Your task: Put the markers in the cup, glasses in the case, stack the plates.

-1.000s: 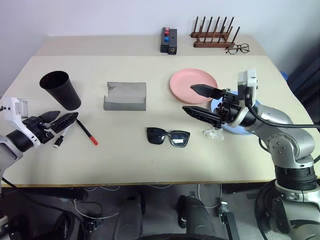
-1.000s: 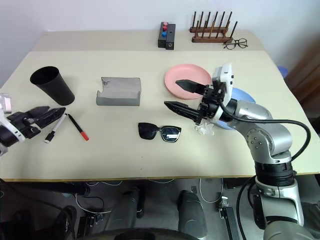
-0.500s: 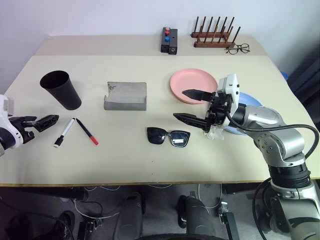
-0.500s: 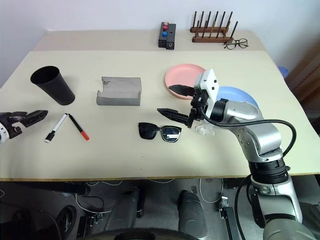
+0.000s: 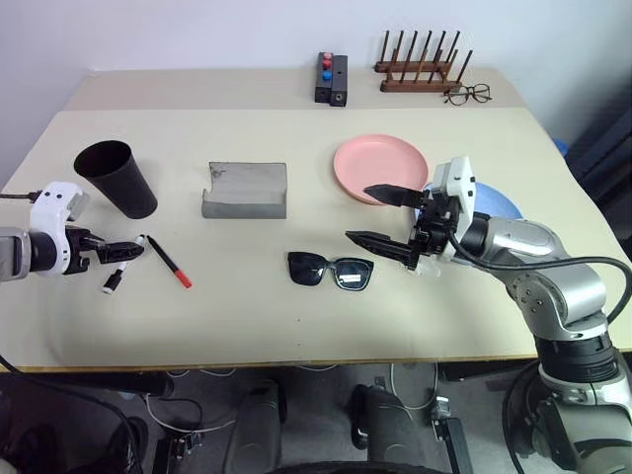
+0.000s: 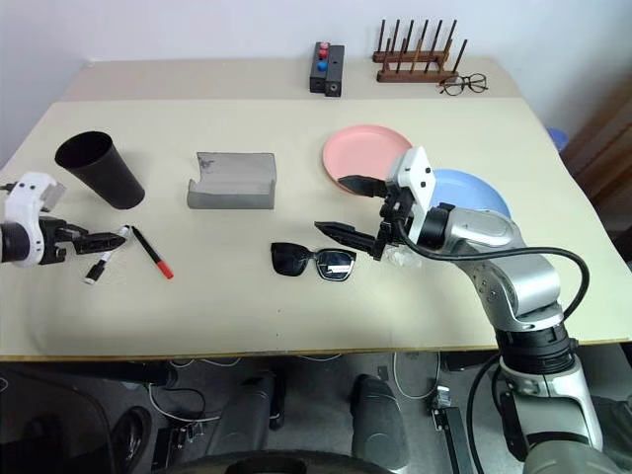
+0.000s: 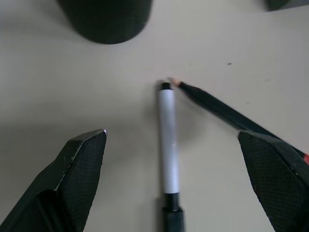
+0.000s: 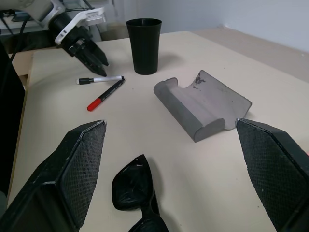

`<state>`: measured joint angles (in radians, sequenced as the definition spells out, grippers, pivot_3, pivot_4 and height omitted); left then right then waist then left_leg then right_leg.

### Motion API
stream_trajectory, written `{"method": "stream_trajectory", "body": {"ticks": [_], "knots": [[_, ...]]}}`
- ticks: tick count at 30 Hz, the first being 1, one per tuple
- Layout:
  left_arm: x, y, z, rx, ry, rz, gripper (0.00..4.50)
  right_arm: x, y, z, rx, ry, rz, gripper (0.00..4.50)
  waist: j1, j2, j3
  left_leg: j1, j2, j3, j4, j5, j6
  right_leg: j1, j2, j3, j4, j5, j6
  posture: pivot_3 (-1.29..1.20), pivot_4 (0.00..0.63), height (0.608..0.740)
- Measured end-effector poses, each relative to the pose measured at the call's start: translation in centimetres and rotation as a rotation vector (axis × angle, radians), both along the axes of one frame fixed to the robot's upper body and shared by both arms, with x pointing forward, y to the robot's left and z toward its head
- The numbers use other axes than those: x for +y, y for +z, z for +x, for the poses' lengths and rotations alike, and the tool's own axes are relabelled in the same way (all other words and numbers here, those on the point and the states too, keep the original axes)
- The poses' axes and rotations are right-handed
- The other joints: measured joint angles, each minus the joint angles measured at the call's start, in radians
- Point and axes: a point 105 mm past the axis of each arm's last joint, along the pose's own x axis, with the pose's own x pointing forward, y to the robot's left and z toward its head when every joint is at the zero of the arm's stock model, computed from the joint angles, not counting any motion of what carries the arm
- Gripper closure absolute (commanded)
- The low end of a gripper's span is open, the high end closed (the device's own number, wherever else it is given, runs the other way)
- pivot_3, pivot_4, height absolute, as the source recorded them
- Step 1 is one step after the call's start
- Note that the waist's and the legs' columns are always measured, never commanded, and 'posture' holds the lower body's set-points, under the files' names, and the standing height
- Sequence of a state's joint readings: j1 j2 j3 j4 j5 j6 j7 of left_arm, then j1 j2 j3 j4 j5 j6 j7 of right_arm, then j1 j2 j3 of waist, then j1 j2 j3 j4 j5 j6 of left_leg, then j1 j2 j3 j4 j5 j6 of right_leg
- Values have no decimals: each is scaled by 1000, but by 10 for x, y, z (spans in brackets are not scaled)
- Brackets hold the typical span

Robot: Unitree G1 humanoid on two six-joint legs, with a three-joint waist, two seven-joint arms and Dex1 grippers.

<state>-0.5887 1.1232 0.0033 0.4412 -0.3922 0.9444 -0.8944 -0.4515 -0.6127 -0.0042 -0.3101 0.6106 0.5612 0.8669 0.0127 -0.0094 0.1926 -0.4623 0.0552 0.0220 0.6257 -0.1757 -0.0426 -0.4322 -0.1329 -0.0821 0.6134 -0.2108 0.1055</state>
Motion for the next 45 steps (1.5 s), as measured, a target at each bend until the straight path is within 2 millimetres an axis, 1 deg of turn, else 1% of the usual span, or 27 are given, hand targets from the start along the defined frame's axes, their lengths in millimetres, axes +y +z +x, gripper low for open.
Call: {"method": "stream_trajectory", "body": {"ticks": [3, 5, 8, 10, 13, 14, 22, 24, 25, 28, 29, 30, 38, 45], "knots": [[0, 1, 3, 27, 6, -8, 0, -1, 0, 0, -1, -10, -1, 160, 1, 0, 0, 0, 0, 0, 1, 0, 0, 0, 0, 0, 0, 0, 0, 0, 150, 740], [-4, 0, 5, 59, -11, -19, 0, -2, 0, 1, -4, -16, -4, 160, 1, 0, 0, 0, 0, 0, 1, 0, 0, 0, 0, 0, 0, 0, 0, 0, 150, 740], [-14, -7, 7, 102, -51, -33, 0, -3, 0, 1, -5, -20, -8, 160, 0, 0, 0, 0, 0, 0, 1, 0, 0, 0, 0, 0, 0, 0, 0, 0, 150, 740], [-15, -15, 7, 131, -62, -26, 0, -3, 0, 1, -5, -22, -10, 160, 0, 0, 0, 0, 0, 0, 1, 0, 0, 0, 0, 0, 0, 0, 0, 0, 150, 740], [-14, -15, 10, 131, -59, -8, 787, -5, -1, 2, -6, -31, -22, 122, 0, 0, 0, 0, 0, 0, 1, 0, 0, 0, 0, 0, 1, 0, 0, 0, 150, 740], [-13, -17, 10, 134, -62, -1, 1246, -6, -1, 2, -6, -35, -27, 122, 0, 0, 0, 0, 0, 0, 1, 0, 0, 0, 0, 0, 1, 0, 0, 0, 150, 740], [-12, -18, 12, 130, -65, 3, 1246, -10, -4, 3, 3, -56, -40, 122, 0, 0, 0, 0, 0, 0, 2, 0, 1, 1, 0, 0, 2, 0, 0, 0, 150, 740], [-12, -18, 13, 131, -57, -9, 1818, -11, -4, 3, 5, -57, -40, 122, 0, 0, 0, 1, 0, 0, 2, 0, 1, 1, 0, 0, 2, 0, 0, 0, 150, 740], [-10, -19, 13, 133, -49, -10, 2174, -11, -4, 3, 5, -58, -40, 122, 0, 0, 0, 0, 0, 0, 2, 0, 1, 1, 0, 0, 2, 0, 0, 0, 150, 740], [-7, -20, 12, 140, -33, -6, 3584, -11, -4, 3, 7, -62, -40, 122, 0, 0, 0, 0, 0, 0, 2, 0, 1, 1, 0, 0, 1, 0, 0, 0, 150, 740], [-7, -20, 12, 143, -33, -5, 4129, -11, -4, 4, 7, -63, -40, 122, 0, 0, 0, 0, 0, 0, 2, 0, 1, 1, 0, 0, 1, 0, 0, 0, 150, 740], [-8, -21, 12, 145, -33, -7, 4449, -11, -4, 4, 7, -63, -40, 122, 0, 0, 0, 0, 0, 0, 2, 0, 1, 1, 0, 1, 1, 0, 0, 0, 150, 740], [-6, -21, 10, 146, -54, 18, 4449, -11, -4, 4, 4, -67, -40, 122, -1, 0, 0, 1, 0, 0, 3, 0, 1, 1, 0, 0, 2, 0, 0, 0, 150, 740], [0, -20, -22, 184, -132, 40, 4449, -12, -4, 4, -2, -74, -45, 122, -10, 0, 0, 0, 1, 0, 1, 0, 1, 0, 0, 1, 2, 0, 0, 0, 150, 740]]}}
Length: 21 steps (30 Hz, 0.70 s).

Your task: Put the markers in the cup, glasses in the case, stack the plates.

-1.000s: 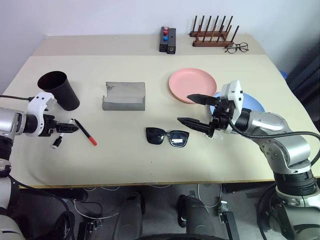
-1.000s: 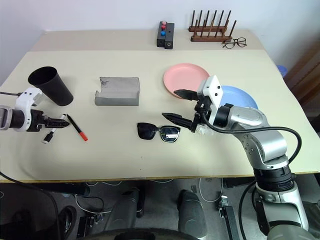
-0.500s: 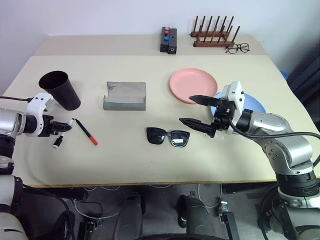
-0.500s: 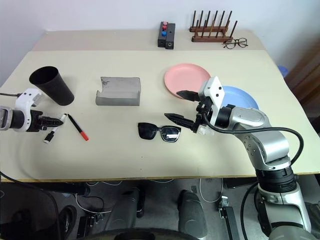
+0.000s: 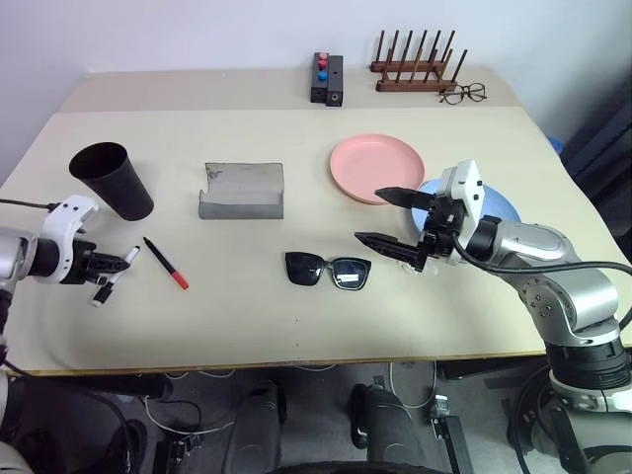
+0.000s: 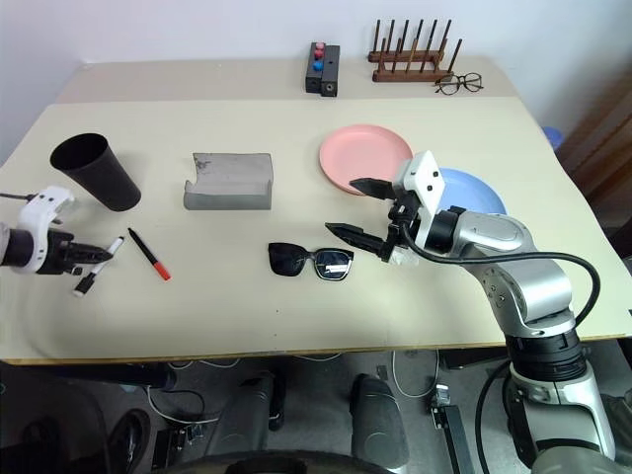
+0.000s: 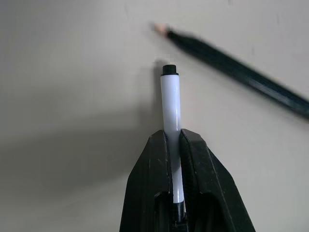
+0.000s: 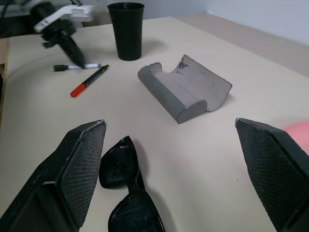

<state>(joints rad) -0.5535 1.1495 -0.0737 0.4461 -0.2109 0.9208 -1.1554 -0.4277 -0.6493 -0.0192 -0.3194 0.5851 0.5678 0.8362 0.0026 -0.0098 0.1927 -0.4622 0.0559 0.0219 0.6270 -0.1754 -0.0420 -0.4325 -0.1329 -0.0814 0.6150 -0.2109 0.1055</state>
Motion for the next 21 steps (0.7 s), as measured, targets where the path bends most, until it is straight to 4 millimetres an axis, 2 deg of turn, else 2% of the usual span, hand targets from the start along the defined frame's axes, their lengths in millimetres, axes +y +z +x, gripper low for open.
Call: {"method": "stream_trajectory", "body": {"ticks": [4, 10, 13, 15, 21], "knots": [[0, 17, -5, -87, -26, -9, 4449, 0, 0, 0, -11, 1, -6, 122, 9, 0, 0, 0, 0, 0, 1, 0, -1, 0, 0, 0, -1, 0, 0, 0, 150, 740], [2, 47, 1, -335, -37, -9, 4449, -1, 0, 2, -20, -1, -8, 122, 10, 0, 0, 0, 0, 0, 0, 0, -1, 0, 0, 0, -1, 0, 0, 0, 150, 740], [-10, 67, 8, -509, -34, -106, 4449, -2, 0, 4, -20, -4, -6, 122, 10, 0, 0, 0, 0, 0, 1, 0, 0, 0, 0, 0, -1, 0, 0, 0, 150, 740], [-12, 76, 8, -596, -43, -99, 4449, -2, 1, 4, -27, -4, -8, 122, 9, 0, 0, 0, 0, 0, 1, 0, 0, 1, 0, 0, -1, 0, 0, 0, 150, 740], [4, 114, 11, -826, 49, -101, 4449, -4, 0, 6, -26, -4, -9, 122, 8, 0, 0, 0, 0, 1, 1, 0, 0, 1, 0, 0, 0, 0, 0, 0, 150, 740]]}}
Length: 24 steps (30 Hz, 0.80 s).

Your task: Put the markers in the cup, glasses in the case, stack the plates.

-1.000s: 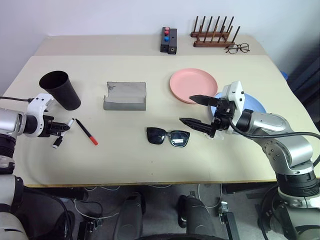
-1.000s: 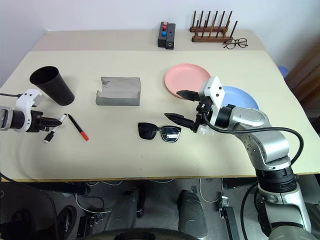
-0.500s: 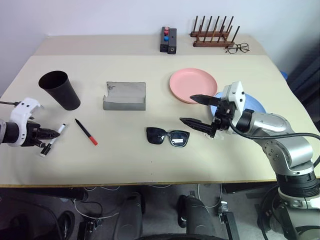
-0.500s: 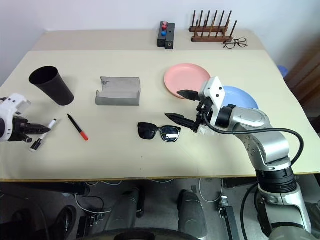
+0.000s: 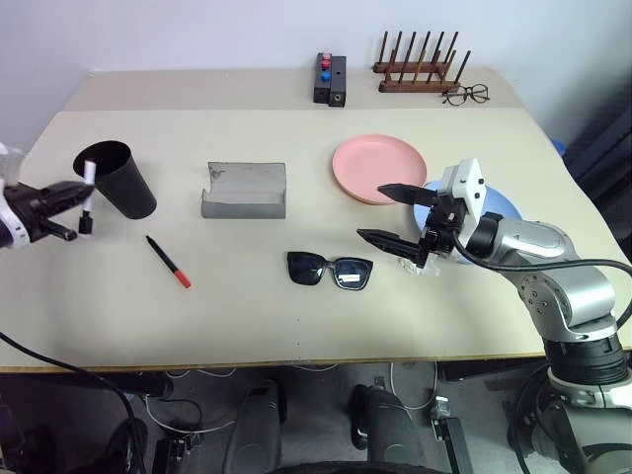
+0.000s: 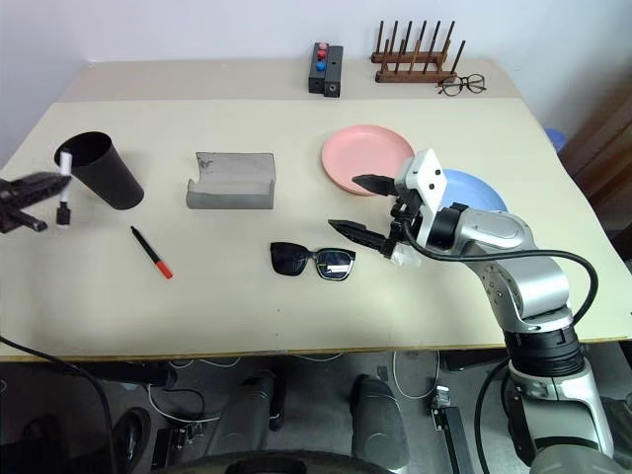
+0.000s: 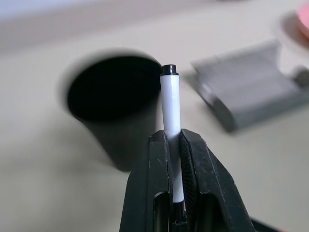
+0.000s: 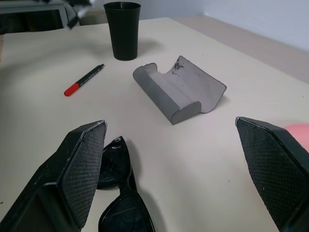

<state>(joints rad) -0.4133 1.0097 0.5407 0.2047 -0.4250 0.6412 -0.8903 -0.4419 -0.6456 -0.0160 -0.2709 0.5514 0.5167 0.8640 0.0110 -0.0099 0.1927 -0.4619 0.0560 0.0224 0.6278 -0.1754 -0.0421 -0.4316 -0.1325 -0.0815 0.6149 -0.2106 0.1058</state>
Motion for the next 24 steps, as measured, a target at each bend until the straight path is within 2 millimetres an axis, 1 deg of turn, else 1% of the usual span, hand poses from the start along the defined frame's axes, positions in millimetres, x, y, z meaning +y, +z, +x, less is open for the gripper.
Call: {"method": "stream_trajectory", "body": {"ticks": [5, 7, 9, 13, 16, 18, 21, 24], "knots": [[11, 41, 1, -226, 23, -45, 4449, 2, 4, 1, -14, 10, 5, 122, 3, 0, 0, 0, 0, 0, 1, 0, 0, 1, 0, 0, -1, 0, 0, 0, 150, 740], [9, 51, 4, -296, 11, -58, 4449, 2, 5, 3, -8, 6, 29, 122, 3, 0, 0, 1, 0, 0, 1, 0, 0, 2, 0, 0, -1, 0, 0, 0, 150, 740], [6, 62, 9, -383, 6, -81, 4449, 4, 12, 7, -1, 0, 95, 122, 3, 0, 0, 1, 0, 0, 1, 0, 0, 2, 0, 0, 0, 1, 1, 0, 150, 740], [13, 78, 18, -519, 38, -100, 4449, 0, 24, 9, -22, -13, 160, 122, 1, -1, 0, 1, 0, 0, 1, 0, 0, 2, 0, 0, 0, 2, 4, 0, 150, 740], [14, 79, 28, -558, 52, -95, 4449, 0, 27, 8, -29, -6, 172, 122, 1, -1, 0, 1, 0, 0, 1, 0, 0, 3, 0, 0, 0, 2, 4, 0, 150, 740], [12, 79, 37, -581, 49, -123, 4449, 1, 28, 8, -29, -5, 174, 122, 3, -1, -1, 1, 0, 0, 2, 0, 0, 3, 0, 0, 1, 2, 4, 0, 150, 740], [11, 79, 47, -607, 48, -140, 4449, 1, 28, 8, -31, -6, 174, 122, 1, -1, -1, 1, -1, 0, 2, 0, 0, 3, 0, 0, 0, 2, 4, 0, 150, 740], [6, 73, 55, -621, 28, -150, 4449, 1, 28, 8, -33, -12, 174, 122, 1, -1, -1, 1, -1, 0, 2, 0, 0, 3, 0, 0, 1, 2, 4, 0, 150, 740]]}}
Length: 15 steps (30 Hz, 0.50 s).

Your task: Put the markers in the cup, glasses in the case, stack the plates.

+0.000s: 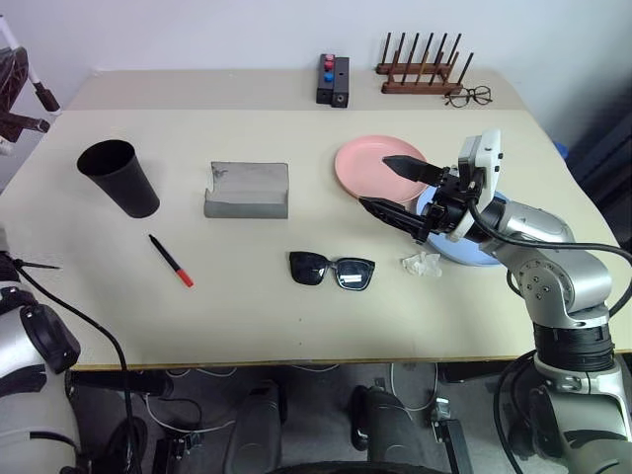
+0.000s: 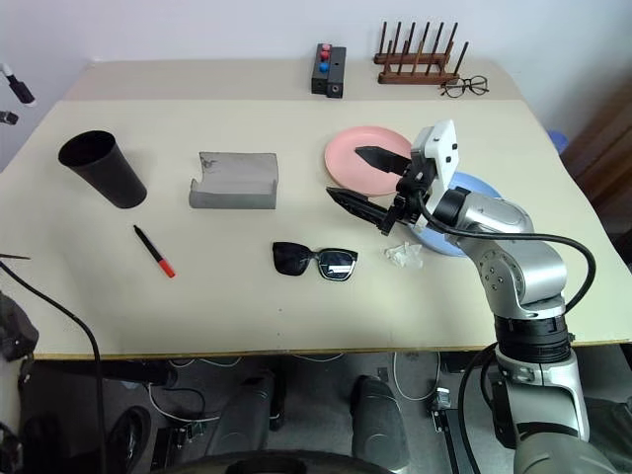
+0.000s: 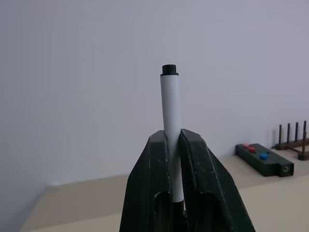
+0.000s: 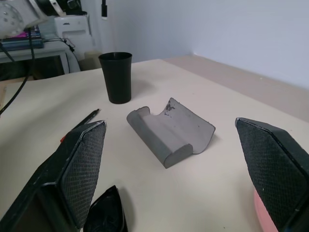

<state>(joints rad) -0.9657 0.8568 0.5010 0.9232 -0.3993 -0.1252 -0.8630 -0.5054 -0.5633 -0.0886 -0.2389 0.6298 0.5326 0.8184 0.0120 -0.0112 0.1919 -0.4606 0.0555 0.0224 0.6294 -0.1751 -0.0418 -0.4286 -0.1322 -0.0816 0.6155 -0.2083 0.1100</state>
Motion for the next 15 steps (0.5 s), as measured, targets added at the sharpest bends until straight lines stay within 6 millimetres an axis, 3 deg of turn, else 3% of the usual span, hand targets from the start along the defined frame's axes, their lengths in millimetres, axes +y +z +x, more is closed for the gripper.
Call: {"method": "stream_trajectory", "body": {"ticks": [11, 15], "knots": [[-6, -50, 13, 55, -22, -54, 4449, -4, -4, -5, 13, -19, -30, 122, 0, 0, 0, 0, 0, 0, 0, 0, 0, 0, 0, 0, 0, 0, 0, 0, 150, 740], [-8, -58, 14, 60, -19, -47, 4449, -4, -4, -5, 14, -21, -37, 122, 0, -1, 0, 0, 0, 0, 1, 0, 0, 0, 0, 0, 0, 0, 0, 0, 150, 740]]}}
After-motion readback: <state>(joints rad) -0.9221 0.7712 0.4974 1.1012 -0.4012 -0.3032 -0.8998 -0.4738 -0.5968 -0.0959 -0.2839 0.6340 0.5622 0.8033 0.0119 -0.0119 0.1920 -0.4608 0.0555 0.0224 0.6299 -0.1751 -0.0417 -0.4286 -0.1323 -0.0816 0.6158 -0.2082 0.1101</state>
